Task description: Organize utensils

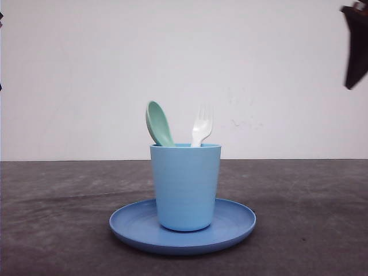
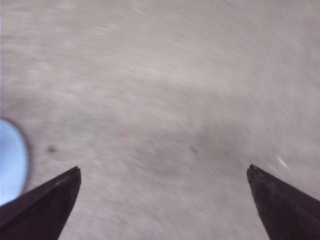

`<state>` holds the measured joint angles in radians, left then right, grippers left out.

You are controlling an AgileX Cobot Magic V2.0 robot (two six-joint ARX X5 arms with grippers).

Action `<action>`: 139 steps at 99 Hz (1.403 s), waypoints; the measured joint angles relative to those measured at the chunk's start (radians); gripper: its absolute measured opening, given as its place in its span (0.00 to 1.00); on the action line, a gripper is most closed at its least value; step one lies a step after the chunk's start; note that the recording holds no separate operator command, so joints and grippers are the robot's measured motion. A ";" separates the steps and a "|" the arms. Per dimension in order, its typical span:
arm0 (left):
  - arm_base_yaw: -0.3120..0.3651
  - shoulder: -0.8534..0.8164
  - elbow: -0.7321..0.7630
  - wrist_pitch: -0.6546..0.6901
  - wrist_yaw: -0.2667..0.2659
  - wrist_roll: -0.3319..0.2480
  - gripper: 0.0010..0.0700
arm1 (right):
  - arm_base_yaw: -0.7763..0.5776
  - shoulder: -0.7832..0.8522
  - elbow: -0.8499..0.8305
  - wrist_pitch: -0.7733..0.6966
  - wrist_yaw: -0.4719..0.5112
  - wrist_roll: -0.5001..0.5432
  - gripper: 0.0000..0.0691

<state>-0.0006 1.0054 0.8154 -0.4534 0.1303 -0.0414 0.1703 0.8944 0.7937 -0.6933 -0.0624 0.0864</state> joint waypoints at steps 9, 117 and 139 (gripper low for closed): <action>0.000 0.000 0.000 0.000 0.000 0.000 0.42 | -0.052 0.000 0.000 -0.012 -0.014 0.000 0.97; 0.000 0.000 0.000 -0.007 0.004 -0.003 0.01 | -0.081 0.000 0.000 0.058 -0.016 0.024 0.01; 0.000 -0.031 -0.028 0.034 -0.049 0.013 0.01 | -0.081 0.000 0.000 0.105 -0.016 0.024 0.01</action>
<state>-0.0006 0.9749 0.7876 -0.4191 0.0814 -0.0284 0.0895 0.8944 0.7937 -0.5880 -0.0780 0.1104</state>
